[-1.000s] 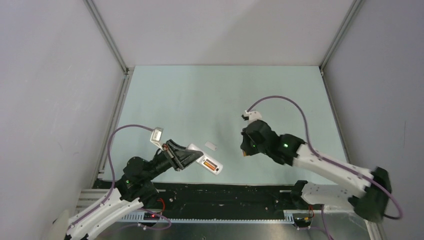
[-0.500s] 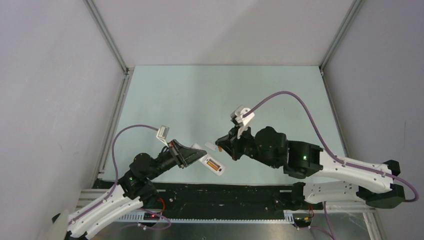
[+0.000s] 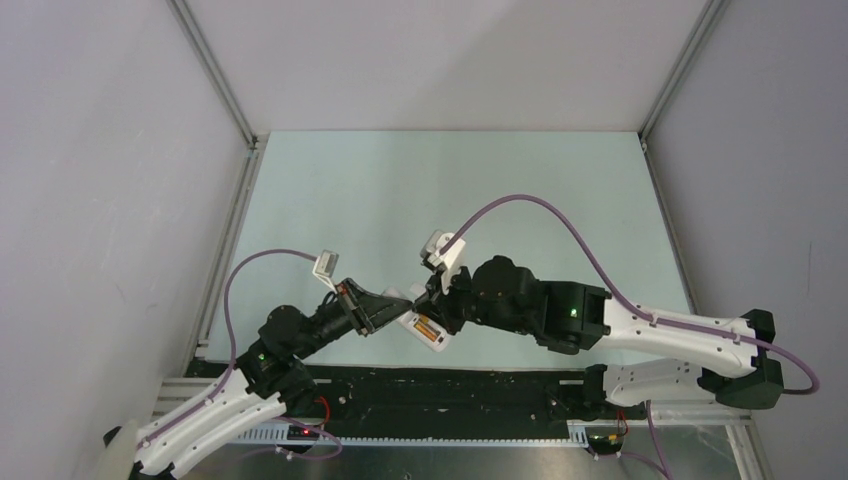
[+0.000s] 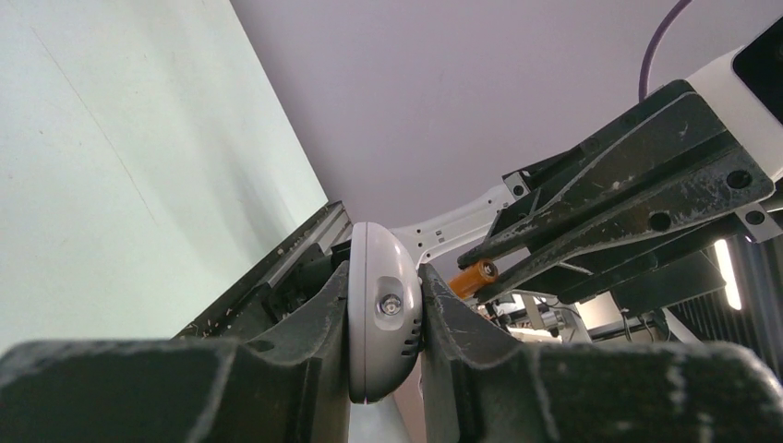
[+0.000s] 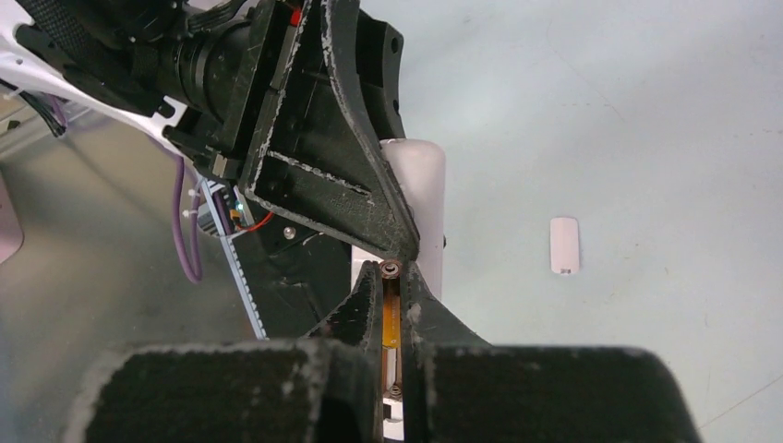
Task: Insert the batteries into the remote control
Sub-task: Load the battery into the remote control.
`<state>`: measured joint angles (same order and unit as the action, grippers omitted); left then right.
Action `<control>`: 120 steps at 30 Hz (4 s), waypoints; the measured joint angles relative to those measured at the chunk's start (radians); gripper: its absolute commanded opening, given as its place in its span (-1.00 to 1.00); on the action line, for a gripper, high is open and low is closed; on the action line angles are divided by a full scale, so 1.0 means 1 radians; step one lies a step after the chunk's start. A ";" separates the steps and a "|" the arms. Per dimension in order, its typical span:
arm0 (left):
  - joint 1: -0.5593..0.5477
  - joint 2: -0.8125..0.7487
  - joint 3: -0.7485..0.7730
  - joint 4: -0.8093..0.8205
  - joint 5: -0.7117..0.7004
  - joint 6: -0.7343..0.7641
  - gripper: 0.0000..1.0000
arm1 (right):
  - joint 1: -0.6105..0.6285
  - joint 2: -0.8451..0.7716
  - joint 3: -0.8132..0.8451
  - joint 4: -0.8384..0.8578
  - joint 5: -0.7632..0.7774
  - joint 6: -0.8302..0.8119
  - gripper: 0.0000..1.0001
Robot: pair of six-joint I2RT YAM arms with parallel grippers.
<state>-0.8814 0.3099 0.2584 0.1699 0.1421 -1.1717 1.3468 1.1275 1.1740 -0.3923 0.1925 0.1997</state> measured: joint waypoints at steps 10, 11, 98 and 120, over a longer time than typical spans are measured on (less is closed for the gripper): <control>0.000 0.004 0.000 0.000 0.000 -0.019 -1.00 | 0.000 0.008 0.000 -0.018 -0.034 -0.018 -1.00; 0.000 0.004 0.000 0.000 0.000 -0.025 -1.00 | 0.000 0.008 0.000 -0.023 -0.034 -0.018 -1.00; 0.000 0.011 0.013 -0.016 -0.001 -0.086 -1.00 | -0.005 -0.119 -0.017 -0.074 0.098 0.290 0.40; 0.000 0.014 0.013 -0.016 -0.001 -0.085 -1.00 | -0.014 -0.056 -0.175 -0.043 0.103 0.888 0.41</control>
<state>-0.8814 0.3237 0.2718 0.1535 0.1410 -1.2572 1.3327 1.0710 0.9989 -0.4355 0.2958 1.0882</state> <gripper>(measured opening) 0.300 0.708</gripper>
